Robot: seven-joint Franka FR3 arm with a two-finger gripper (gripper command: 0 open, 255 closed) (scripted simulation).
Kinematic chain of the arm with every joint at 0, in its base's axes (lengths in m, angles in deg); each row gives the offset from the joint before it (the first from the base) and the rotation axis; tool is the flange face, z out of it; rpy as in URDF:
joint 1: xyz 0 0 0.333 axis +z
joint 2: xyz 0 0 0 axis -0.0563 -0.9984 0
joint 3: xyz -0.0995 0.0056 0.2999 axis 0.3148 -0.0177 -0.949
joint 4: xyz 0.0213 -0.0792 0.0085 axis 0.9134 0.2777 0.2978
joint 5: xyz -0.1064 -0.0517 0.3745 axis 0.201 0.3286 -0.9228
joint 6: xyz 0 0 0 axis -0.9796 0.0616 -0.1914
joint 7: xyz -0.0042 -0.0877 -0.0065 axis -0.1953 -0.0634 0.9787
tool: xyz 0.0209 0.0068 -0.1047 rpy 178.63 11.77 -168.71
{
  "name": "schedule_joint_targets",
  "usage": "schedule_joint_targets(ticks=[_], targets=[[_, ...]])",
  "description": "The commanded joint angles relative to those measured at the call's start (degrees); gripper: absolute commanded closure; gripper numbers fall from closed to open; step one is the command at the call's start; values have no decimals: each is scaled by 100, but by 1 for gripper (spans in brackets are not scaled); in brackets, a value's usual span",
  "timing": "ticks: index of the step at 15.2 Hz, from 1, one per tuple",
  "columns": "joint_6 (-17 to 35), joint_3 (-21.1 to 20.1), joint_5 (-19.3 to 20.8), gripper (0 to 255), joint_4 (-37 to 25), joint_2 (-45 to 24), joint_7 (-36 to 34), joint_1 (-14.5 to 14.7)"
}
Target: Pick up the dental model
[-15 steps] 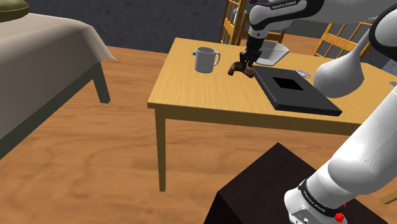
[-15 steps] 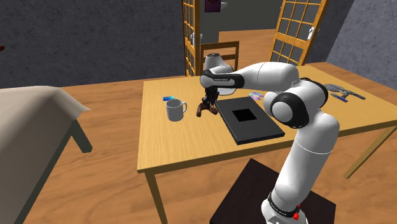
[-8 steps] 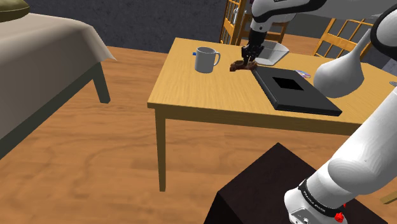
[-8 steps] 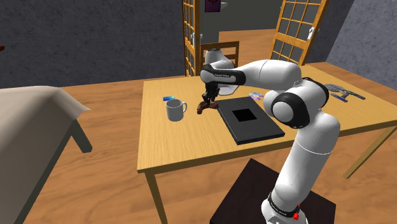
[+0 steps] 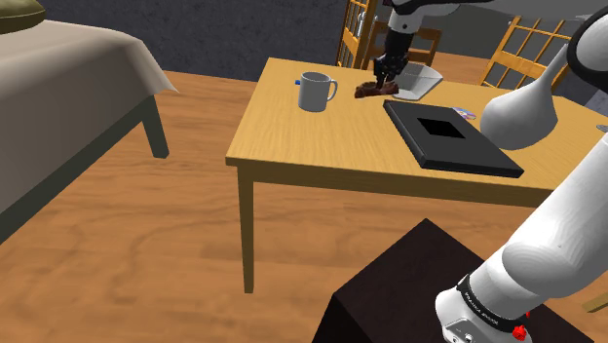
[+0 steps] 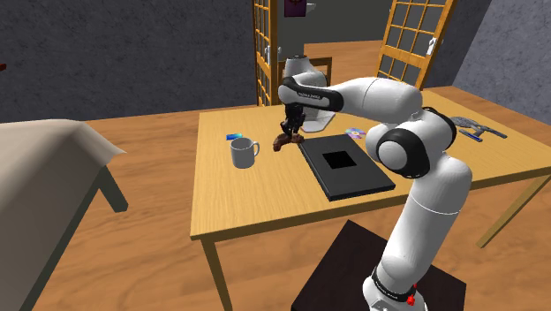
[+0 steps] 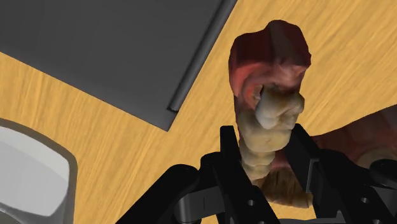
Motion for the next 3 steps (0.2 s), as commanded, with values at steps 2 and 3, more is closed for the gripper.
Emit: schedule_joint_targets(ticks=[2,3], targets=[[-180,0,-6,255,-207,-28,7,-1],[-180,0,-7,255,-209,-29,7,-1]])
